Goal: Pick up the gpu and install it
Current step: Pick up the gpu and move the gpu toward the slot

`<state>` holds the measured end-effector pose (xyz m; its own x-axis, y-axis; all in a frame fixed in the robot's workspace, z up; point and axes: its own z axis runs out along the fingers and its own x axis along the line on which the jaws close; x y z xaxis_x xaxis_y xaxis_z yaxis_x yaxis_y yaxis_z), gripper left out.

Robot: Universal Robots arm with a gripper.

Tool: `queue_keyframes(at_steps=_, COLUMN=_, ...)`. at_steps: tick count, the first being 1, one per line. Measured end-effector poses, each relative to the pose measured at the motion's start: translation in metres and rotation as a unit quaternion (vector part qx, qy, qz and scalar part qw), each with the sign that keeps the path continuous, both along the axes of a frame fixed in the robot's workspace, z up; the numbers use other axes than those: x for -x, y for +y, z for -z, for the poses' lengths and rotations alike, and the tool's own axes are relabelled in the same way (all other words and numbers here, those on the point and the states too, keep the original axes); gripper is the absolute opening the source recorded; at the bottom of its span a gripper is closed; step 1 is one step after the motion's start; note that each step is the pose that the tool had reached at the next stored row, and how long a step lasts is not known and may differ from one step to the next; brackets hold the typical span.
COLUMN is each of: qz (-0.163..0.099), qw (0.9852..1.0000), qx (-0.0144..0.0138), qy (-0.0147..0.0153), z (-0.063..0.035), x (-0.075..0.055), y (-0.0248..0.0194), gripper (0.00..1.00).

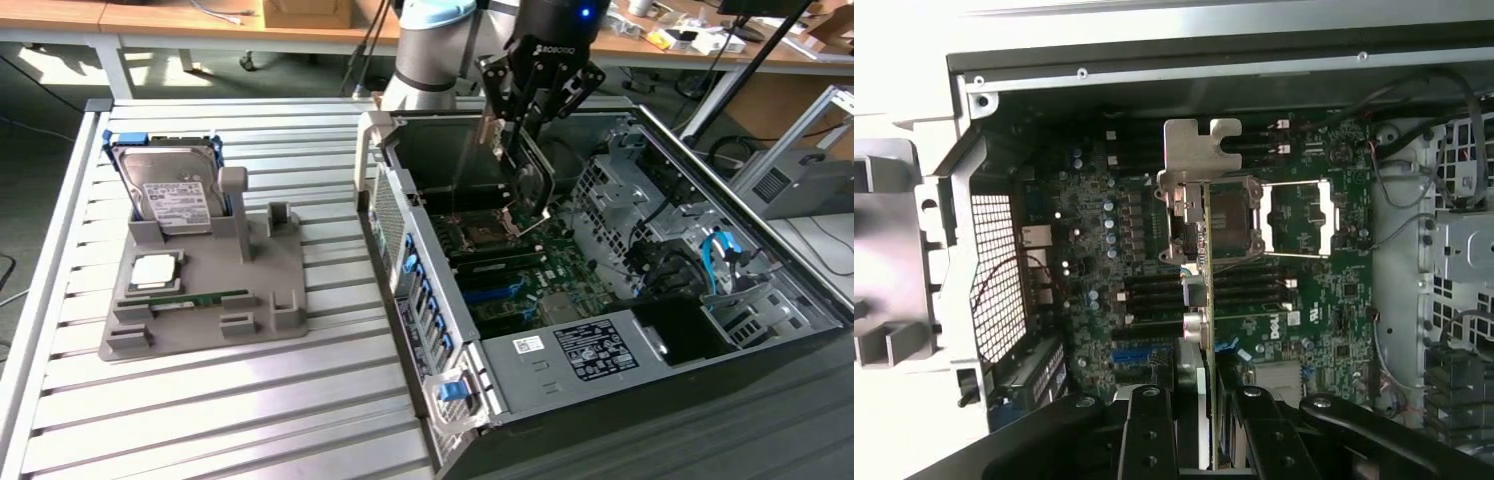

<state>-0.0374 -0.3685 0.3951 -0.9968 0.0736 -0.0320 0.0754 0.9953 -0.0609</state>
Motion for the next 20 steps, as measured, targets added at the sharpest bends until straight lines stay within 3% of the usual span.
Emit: queue_keyframes(at_steps=20, qz=0.000, qw=1.0000, qx=0.0010, qy=0.0000, z=0.0080, x=-0.016, y=0.0000, gripper=0.27)
